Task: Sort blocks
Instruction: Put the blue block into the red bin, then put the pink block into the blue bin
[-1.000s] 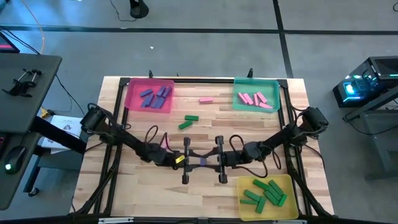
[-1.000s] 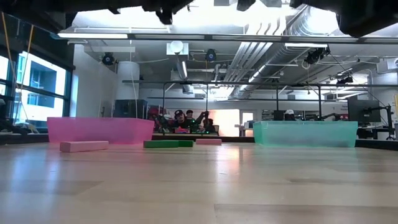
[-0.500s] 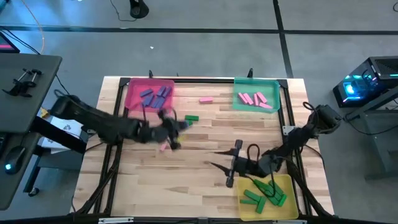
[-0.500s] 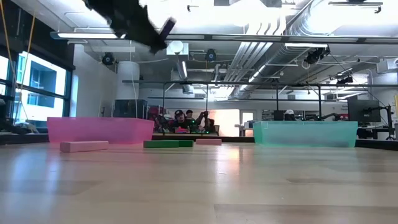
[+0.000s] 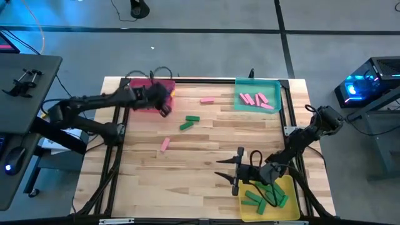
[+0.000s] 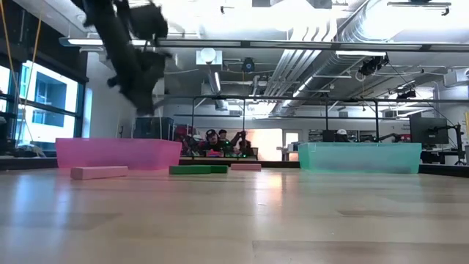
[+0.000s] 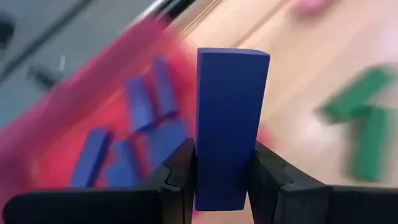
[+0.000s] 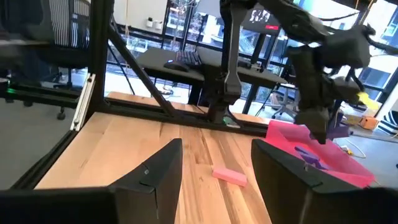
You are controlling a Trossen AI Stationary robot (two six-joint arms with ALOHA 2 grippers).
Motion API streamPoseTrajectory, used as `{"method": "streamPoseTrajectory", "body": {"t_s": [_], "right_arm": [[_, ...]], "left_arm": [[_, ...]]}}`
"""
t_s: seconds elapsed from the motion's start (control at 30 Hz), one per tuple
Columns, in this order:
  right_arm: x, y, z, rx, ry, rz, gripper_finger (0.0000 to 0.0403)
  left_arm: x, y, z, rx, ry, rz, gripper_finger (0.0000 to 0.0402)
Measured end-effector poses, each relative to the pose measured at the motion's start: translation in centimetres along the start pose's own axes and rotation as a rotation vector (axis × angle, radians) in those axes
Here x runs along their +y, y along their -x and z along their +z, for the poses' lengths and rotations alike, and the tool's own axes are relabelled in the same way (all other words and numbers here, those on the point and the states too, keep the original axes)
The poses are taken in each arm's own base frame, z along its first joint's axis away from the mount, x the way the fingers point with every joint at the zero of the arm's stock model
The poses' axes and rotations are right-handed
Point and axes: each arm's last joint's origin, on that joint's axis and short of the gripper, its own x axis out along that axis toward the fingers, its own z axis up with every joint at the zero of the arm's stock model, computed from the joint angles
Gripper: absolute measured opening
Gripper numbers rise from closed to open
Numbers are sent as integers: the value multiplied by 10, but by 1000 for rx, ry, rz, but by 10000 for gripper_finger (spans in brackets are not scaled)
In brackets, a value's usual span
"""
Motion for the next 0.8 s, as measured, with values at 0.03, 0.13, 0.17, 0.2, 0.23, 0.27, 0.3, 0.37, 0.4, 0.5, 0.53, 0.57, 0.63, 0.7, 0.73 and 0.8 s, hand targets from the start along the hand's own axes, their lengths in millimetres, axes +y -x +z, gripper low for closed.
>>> {"method": "streamPoseTrajectory", "body": {"t_s": [0.03, 0.13, 0.17, 0.2, 0.23, 0.27, 0.3, 0.37, 0.4, 0.5, 0.53, 0.57, 0.63, 0.7, 0.73, 0.8], "right_arm": [[0, 0, -1, 4, 1, 0, 177], [0, 0, -1, 8, -1, 1, 177], [0, 0, -1, 9, -1, 2, 177], [0, 0, -1, 11, 1, 2, 177], [0, 0, -2, 12, 3, 2, 177], [0, 0, -2, 13, 4, 3, 177], [0, 0, -2, 14, 4, 2, 177], [0, 0, -2, 18, 2, 2, 177], [0, 0, -3, 20, -3, 2, 177], [0, 0, -3, 26, -5, 3, 177], [0, 0, -4, 31, -5, 3, 177], [0, 0, -5, 35, -11, 4, 177], [0, 0, -6, 43, -7, 5, 177], [1, 0, -7, 56, 9, 8, 177], [1, 0, -8, 63, 19, 10, 177], [1, 0, -9, 68, 51, 11, 177]], "left_arm": [[11, -8, 0, 48, 25, 14, 80], [41, -35, -3, 205, 75, 33, 80], [48, -44, -4, 246, 86, 39, 80], [55, -52, -6, 285, 92, 44, 80], [59, -60, -8, 320, 92, 48, 80], [64, -68, -10, 348, 92, 52, 80], [67, -75, -12, 377, 93, 55, 80], [71, -88, -16, 431, 83, 60, 80], [72, -93, -18, 454, 77, 62, 80], [74, -103, -21, 491, 54, 89, 102], [74, -105, -21, 488, 49, 96, 115], [74, -106, -20, 482, 42, 95, 132], [74, -106, -20, 475, 40, 94, 165], [75, -102, -15, 455, 42, 68, 197], [75, -100, -13, 443, 44, 46, 211], [75, -95, -9, 425, 53, 22, 232]]}}
